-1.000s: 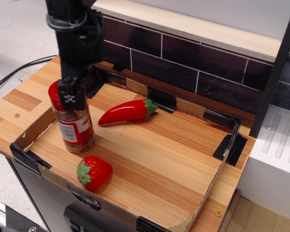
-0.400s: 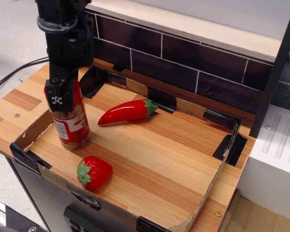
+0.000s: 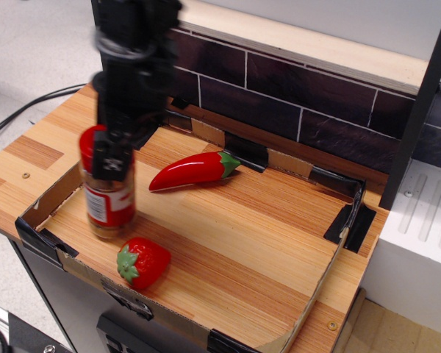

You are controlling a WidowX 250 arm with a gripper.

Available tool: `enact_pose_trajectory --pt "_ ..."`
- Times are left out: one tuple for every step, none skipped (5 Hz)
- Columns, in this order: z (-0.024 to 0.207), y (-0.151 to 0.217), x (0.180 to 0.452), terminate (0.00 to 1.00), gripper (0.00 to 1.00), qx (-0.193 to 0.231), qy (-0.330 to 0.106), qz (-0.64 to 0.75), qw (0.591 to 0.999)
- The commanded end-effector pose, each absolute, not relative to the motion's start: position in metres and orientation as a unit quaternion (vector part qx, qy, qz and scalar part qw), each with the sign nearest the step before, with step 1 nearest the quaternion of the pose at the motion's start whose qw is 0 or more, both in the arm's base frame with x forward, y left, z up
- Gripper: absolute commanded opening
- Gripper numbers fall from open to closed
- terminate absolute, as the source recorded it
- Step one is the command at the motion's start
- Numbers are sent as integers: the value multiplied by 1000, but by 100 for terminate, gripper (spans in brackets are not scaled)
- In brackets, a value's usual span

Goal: Topple basil bottle

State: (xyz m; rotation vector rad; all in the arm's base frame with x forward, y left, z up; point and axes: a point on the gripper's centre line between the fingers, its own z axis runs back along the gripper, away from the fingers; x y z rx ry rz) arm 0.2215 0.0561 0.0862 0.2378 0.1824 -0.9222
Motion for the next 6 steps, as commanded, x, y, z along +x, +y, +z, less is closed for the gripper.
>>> enact_pose_trajectory --pt "85 26 245 0 0 172 113 -447 870" --pt "76 10 252 0 0 174 137 -450 865" --pt "65 -9 258 0 0 153 161 -458 861" --pt "57 -23 263 0 0 141 172 -462 858" --pt "53 -35 269 0 0 157 158 -478 850" --pt "49 -46 273 0 0 169 141 -495 841"
